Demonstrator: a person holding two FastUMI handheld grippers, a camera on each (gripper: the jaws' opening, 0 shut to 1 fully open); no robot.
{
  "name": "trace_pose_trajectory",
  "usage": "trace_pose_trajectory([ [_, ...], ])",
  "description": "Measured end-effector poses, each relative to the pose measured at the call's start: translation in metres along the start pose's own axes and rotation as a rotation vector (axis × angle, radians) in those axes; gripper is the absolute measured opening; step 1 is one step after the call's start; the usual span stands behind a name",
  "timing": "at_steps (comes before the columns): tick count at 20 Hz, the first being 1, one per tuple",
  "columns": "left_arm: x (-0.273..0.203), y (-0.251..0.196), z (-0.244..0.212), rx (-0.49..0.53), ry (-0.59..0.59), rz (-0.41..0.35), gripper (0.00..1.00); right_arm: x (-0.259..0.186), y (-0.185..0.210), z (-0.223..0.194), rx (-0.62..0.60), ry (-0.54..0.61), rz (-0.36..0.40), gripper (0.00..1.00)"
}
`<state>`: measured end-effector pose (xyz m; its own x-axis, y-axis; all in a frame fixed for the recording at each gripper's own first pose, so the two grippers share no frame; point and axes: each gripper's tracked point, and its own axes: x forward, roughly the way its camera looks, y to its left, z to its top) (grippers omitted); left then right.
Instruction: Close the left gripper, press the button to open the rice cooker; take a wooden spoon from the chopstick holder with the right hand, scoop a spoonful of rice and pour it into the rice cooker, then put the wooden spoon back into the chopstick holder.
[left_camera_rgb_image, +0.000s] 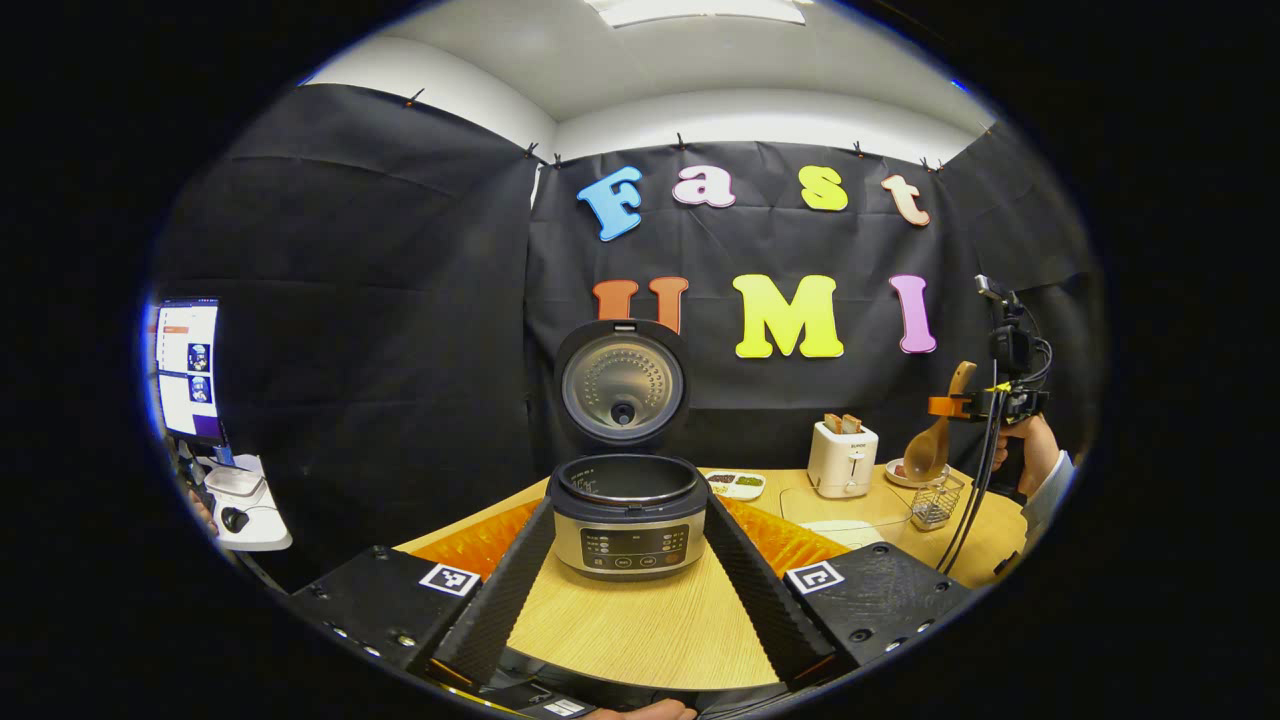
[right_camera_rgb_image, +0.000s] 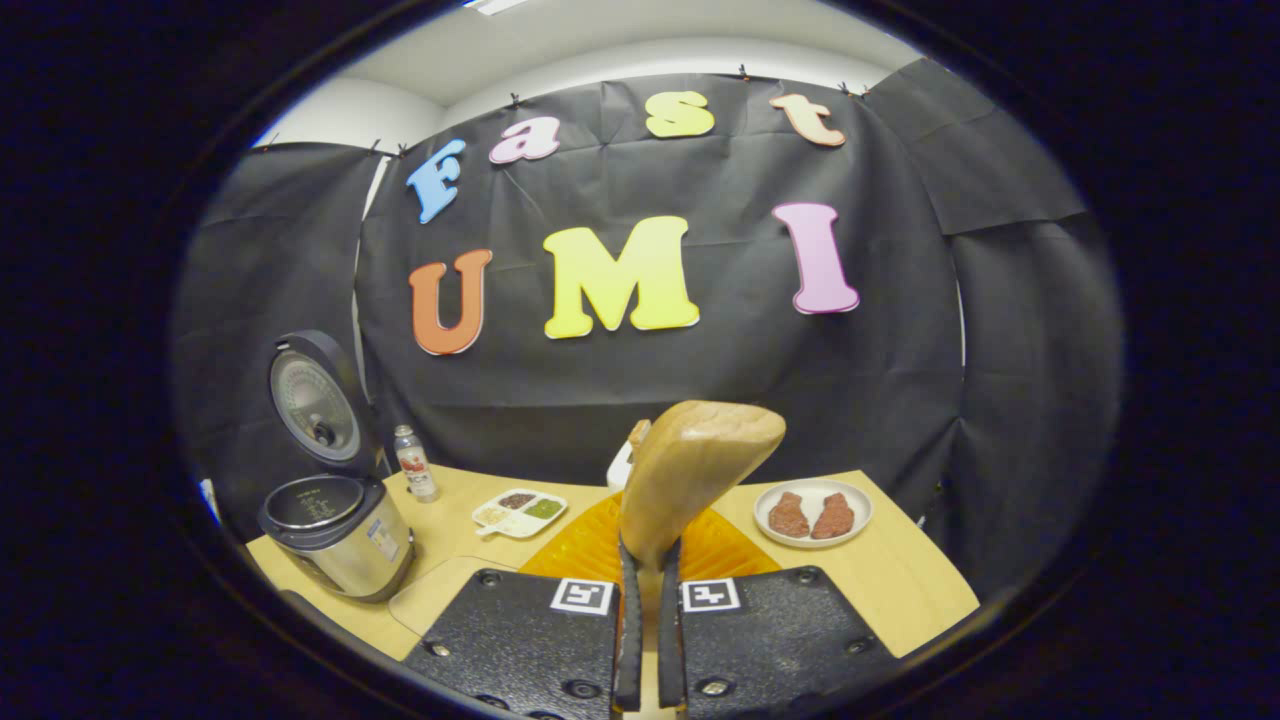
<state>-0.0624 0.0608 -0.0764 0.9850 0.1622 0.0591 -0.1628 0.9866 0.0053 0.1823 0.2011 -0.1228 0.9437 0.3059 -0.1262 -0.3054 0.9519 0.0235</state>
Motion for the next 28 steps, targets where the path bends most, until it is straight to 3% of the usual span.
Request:
trace_pose_trajectory([
  [6, -0.008, 0.000, 0.006, 0.012, -0.021, -0.012, 0.96, 0.011, 0.051, -0.026, -0.009, 0.036, 0.044, 0.12],
  [13, -0.007, 0.004, 0.009, -0.026, -0.036, -0.017, 0.96, 0.025, 0.076, -0.132, 0.004, 0.192, 0.061, 0.12],
  [16, 0.000, -0.001, 0.004, -0.030, -0.022, -0.026, 0.96, 0.019, 0.078, -0.134, 0.074, 0.136, 0.045, 0.12],
  [19, 0.001, -0.002, 0.000, -0.026, -0.010, -0.024, 0.96, 0.019, 0.089, -0.147, 0.160, 0.169, 0.077, 0.12],
  [23, 0.002, -0.007, -0.001, -0.015, -0.016, -0.032, 0.96, 0.021, 0.113, -0.159, 0.205, 0.261, 0.195, 0.12],
  [28, 0.001, -0.014, 0.001, -0.020, -0.017, -0.043, 0.96, 0.028, 0.109, -0.164, 0.443, 0.442, 0.248, 0.12],
])
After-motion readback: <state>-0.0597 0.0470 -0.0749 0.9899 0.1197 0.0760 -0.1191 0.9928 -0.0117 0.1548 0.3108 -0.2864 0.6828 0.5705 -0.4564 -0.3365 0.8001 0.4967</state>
